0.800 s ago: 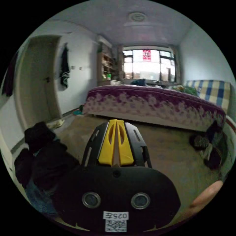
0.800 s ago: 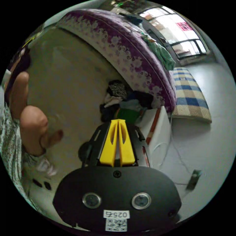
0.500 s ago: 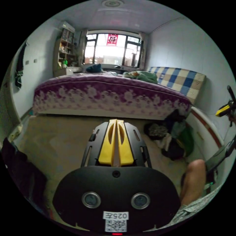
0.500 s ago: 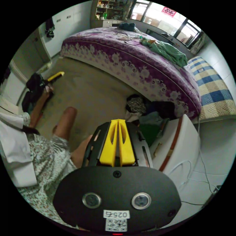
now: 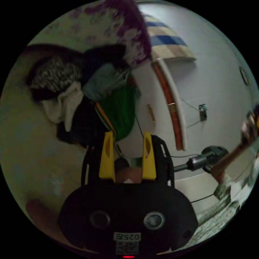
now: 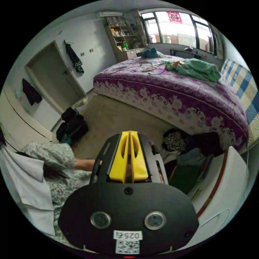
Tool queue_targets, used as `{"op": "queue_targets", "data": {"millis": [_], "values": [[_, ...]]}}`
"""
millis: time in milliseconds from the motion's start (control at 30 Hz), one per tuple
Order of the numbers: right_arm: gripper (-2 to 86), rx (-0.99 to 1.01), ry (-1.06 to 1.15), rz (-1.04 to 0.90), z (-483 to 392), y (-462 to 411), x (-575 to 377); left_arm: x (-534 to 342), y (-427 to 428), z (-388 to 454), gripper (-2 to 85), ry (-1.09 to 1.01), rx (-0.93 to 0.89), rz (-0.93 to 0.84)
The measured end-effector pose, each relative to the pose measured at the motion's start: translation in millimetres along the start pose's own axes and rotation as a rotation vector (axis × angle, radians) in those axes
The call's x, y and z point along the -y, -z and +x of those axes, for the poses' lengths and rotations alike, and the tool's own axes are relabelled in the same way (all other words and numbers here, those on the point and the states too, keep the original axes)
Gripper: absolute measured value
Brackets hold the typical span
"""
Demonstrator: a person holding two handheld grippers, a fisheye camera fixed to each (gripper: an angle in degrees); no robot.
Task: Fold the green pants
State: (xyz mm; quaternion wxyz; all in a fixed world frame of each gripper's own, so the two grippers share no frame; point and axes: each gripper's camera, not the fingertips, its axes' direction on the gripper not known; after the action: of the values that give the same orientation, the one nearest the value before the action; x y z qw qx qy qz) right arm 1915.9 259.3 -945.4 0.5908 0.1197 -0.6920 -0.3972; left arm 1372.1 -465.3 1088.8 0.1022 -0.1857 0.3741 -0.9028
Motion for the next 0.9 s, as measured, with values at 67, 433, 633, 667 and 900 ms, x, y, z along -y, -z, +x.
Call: {"op": "queue_targets", "data": {"millis": [67,433,633,667,900], "values": [[-0.9,0.091,-0.067,-0.028,3.3,15.6,4.6,17.9,-50.0,-51.1,11.4,0.093,0.074,-0.055],[-0.9,-0.084,-0.190,-0.160,-86.9,120.3,-79.4,-39.8,-61.0,-192.0,1.0,0.297,-0.081,-0.075],[-0.9,-0.579,0.099,-0.204,-126.2,147.6,-46.2,-68.1,-15.2,-130.3,0.4,-0.103,0.157,-0.114],[-0.9,-0.572,0.134,-0.203,-126.3,146.4,-30.2,-77.5,-4.1,-110.3,0.3,-0.196,0.204,-0.131],[-0.9,-0.460,0.268,-0.206,-100.7,133.7,31.6,-152.2,146.8,-13.4,0.3,-0.477,0.281,0.037]]}}
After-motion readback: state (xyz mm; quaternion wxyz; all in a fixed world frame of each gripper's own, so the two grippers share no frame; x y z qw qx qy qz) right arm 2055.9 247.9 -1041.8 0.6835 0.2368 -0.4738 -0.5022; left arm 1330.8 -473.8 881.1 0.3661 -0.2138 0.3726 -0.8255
